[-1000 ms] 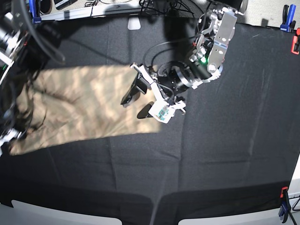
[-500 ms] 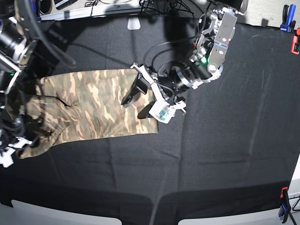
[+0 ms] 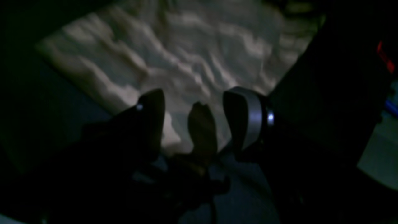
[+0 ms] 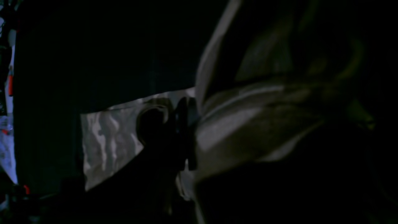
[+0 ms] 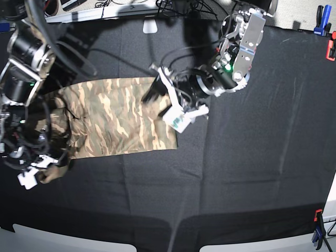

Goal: Layout the t-shirt on the table in an organized manner, then fold the t-shirt properly
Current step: 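Lift the strip end with the right gripper and fold it over the left-folded part, then press and tuck the folded bundle with both grippers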

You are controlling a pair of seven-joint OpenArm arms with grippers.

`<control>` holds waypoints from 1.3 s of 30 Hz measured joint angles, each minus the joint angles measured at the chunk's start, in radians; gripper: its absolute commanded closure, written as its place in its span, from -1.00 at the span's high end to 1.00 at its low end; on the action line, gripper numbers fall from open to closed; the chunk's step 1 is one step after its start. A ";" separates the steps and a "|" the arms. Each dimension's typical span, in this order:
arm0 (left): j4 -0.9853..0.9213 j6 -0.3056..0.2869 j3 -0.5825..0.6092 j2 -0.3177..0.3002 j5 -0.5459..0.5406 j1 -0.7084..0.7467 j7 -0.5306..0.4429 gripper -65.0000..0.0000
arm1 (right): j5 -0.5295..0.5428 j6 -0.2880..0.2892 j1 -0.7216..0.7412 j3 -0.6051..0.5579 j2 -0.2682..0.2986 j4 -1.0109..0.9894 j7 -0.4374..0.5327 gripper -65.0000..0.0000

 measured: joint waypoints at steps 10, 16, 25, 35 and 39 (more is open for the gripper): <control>0.000 0.000 0.000 0.000 0.000 0.000 0.032 -0.02 | -0.005 -0.012 -0.043 -0.001 -0.146 0.109 -0.002 -1.00; 0.000 0.000 0.000 0.000 0.000 0.000 0.039 -0.02 | -0.008 -0.071 -0.209 -0.130 -0.167 0.443 -0.004 -1.00; 0.000 0.087 0.000 0.000 -0.001 0.000 0.112 -0.02 | 0.031 -0.190 -0.333 -0.348 -0.168 0.791 -0.003 -1.00; 0.000 0.177 0.000 0.002 0.133 0.000 0.256 -0.02 | -0.214 -0.216 -0.335 -0.467 -0.353 0.789 -0.005 -1.00; 0.000 0.238 0.000 0.003 0.284 0.000 0.280 -0.02 | -0.372 -0.216 -0.335 -0.467 -0.446 0.789 0.027 -1.00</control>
